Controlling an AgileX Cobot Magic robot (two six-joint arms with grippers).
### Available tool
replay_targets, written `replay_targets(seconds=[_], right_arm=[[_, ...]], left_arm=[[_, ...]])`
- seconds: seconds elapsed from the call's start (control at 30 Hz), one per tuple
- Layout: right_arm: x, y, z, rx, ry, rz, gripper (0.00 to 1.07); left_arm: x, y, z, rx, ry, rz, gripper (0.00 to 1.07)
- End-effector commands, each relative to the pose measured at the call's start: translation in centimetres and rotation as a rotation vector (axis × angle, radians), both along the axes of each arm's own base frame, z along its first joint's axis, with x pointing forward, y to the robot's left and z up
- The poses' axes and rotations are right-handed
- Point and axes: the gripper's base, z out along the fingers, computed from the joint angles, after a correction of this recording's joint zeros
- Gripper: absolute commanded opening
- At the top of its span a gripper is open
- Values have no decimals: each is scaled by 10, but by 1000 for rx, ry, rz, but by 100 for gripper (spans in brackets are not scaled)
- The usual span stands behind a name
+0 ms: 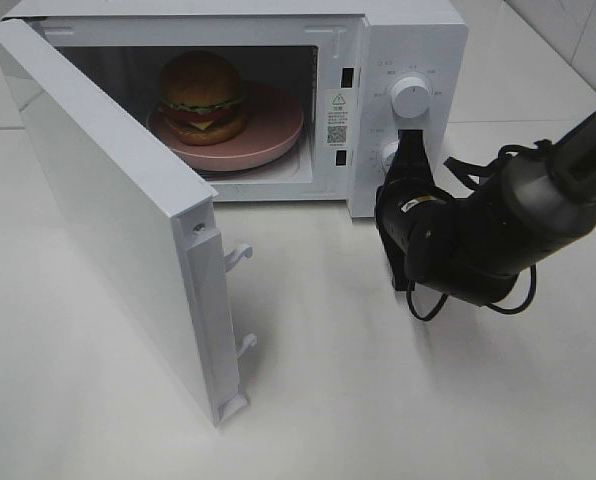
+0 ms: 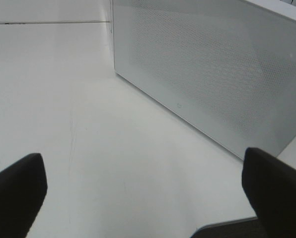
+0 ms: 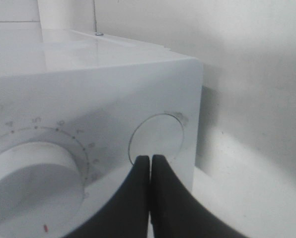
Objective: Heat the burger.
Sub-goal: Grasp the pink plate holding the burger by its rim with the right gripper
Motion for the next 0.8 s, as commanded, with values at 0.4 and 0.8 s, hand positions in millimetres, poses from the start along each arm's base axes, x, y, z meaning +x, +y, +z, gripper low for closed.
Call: replay_targets(seconds=[0.4, 0.8], right_arm=[[-37, -8, 35, -184, 77, 278, 0], [-62, -1, 64, -451, 146, 705, 1]], left_arm=[[-2, 0, 0, -9, -24, 2, 100], [-2, 0, 0, -9, -24, 2, 100]])
